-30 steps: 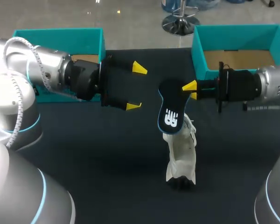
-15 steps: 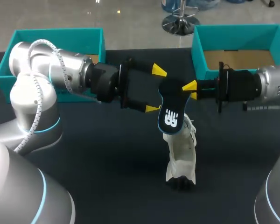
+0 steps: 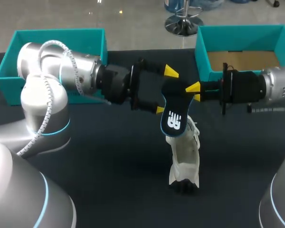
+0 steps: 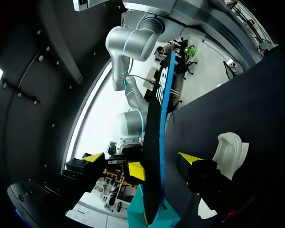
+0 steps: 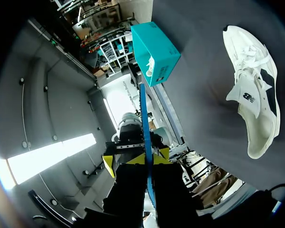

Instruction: Take the shoe out of the shoebox, open the shoe tongue, remove and reinsert the insole, then place the shoe into the shoebox

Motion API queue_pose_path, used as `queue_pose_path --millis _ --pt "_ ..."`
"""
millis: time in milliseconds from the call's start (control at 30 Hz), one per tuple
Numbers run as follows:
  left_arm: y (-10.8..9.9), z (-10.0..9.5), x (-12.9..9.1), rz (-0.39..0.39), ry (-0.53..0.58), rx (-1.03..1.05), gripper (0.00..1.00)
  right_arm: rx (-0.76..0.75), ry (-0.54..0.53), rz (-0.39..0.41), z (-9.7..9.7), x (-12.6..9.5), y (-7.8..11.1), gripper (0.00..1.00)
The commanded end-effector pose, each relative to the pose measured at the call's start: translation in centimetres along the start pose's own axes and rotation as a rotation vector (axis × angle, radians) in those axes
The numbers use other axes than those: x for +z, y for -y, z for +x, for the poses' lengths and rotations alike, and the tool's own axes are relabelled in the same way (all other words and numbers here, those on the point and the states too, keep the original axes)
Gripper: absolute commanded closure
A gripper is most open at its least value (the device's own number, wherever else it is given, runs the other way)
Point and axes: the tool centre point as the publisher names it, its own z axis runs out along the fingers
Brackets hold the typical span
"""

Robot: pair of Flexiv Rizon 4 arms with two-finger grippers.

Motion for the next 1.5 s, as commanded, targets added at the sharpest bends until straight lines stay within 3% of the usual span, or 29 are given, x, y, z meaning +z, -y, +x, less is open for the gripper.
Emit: queue_pose_path --millis 33,100,133,167,267,367,500,867,900,933,1233,1500 --pt "-0.4 0.0 0.0 -0.024 -0.009 -0.007 0.02 0.001 0.001 0.001 0.0 0.1 -0.1 1.0" --pt "-0.7 0.0 0.0 -0.035 -0.007 -0.013 0.16 0.001 0.001 0.001 0.0 0.1 -0.1 1.0" --pt "-0.8 0.0 0.0 -0.036 -0.006 -0.013 0.28 0.001 0.001 0.001 0.0 0.1 -0.1 1.0" --pt "-0.9 0.0 0.0 -0.039 -0.003 -0.015 0.51 0.001 0.001 0.001 0.0 0.1 -0.1 1.0" --pt "-1.0 0.0 0.1 -0.049 -0.003 -0.017 0.65 0.001 0.001 0.001 0.0 0.1 -0.1 1.0" --pt "-1.0 0.1 0.2 -0.057 -0.002 -0.021 0.88 0.001 0.001 0.001 0.0 0.1 -0.1 1.0" --pt "-0.9 0.3 0.2 -0.061 -0.004 -0.024 0.98 0.001 0.001 0.001 0.0 0.1 -0.1 1.0" --pt "-0.7 0.5 0.0 -0.069 -0.035 -0.026 1.0 0.001 0.001 0.001 0.0 0.1 -0.1 1.0" --pt "-0.6 0.5 -0.1 -0.071 -0.037 -0.025 1.0 0.001 0.001 0.001 0.0 0.1 -0.1 0.87" --pt "-0.6 0.5 -0.3 -0.075 -0.039 -0.025 1.0 0.002 0.007 -0.013 0.0 -0.1 -0.2 0.0" --pt "-0.1 1.8 -2.9 -0.095 -0.091 -0.066 1.0 -0.105 0.219 -0.211 0.9 -4.1 0.8 0.0" --pt "1.1 3.7 -4.6 -0.053 -0.12 -0.14 1.0 -0.247 0.536 -0.329 3.7 -6.0 1.5 0.0"
